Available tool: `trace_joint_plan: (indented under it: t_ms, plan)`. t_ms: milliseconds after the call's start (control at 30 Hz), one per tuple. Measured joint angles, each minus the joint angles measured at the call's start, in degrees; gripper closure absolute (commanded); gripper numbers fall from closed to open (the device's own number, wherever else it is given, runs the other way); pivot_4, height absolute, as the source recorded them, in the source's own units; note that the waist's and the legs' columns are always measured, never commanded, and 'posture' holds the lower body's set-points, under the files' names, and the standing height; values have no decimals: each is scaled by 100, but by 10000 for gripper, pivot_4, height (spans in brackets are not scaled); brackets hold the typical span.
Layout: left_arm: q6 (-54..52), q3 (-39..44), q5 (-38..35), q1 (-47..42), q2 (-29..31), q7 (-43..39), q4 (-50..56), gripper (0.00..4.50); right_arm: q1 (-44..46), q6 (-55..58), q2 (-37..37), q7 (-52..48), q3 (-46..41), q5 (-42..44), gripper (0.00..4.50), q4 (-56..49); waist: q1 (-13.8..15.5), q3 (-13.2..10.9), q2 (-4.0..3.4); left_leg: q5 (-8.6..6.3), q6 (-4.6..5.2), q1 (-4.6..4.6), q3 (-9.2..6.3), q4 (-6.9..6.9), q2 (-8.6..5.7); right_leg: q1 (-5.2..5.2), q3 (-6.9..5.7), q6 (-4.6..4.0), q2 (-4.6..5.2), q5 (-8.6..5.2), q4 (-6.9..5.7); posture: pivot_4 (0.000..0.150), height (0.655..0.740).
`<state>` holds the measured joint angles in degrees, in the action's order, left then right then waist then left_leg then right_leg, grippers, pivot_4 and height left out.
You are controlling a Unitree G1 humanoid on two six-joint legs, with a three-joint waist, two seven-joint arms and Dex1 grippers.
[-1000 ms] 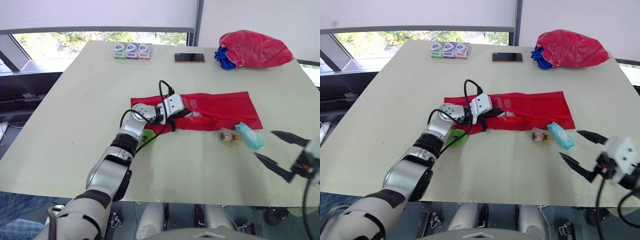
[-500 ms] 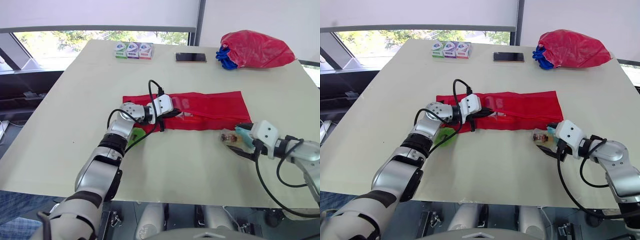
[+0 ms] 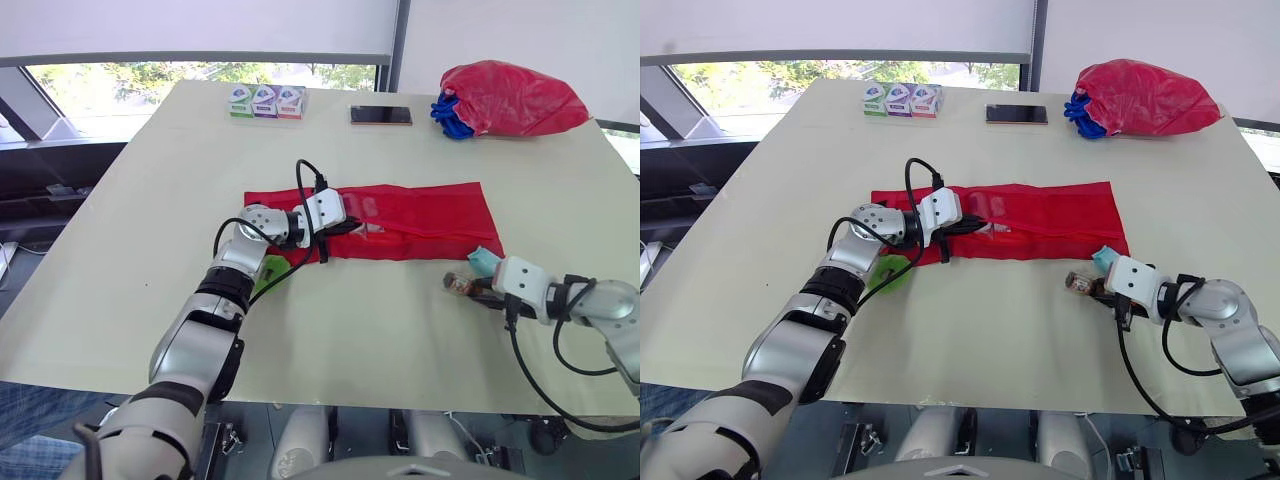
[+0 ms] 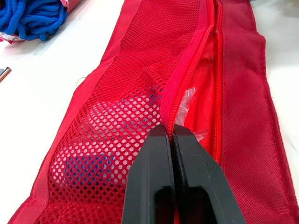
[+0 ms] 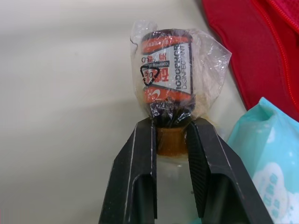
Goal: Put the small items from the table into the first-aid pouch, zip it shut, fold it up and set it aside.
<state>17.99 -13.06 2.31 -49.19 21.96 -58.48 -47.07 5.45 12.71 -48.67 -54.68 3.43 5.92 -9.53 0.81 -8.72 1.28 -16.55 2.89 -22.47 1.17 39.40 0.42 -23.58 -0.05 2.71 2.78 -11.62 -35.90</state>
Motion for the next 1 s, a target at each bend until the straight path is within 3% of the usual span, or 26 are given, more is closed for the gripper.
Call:
trace_joint_plan:
  t_ms: [267,467,667,1000]
  plan:
    - [0,10,-24,2,-109,-7,2,45000,90,1724,425,582,-28,360,41510,-1228,2,0,0,0,0,-1,-2,1,6,0,0,0,1,0,-2,1500,7400]
    - [-8,104,-87,78,-240,-79,141,45000,1298,3801,1022,1279,655,348,41510,-1733,-11,1,0,0,-1,-1,-3,3,10,-4,-2,-3,2,2,-5,1500,7400]
    - [-36,129,-139,251,-302,-143,406,45000,2087,5041,1604,1695,1140,371,41510,-1408,3,1,1,0,-1,-14,-13,2,1,-5,-13,-3,7,2,1,1500,7400]
    - [-204,130,-144,523,-478,-33,826,45000,2504,5596,2155,2155,1197,406,41510,-823,1,1,-1,0,0,-16,-22,1,-4,-6,-21,-3,7,2,-3,1500,7400]
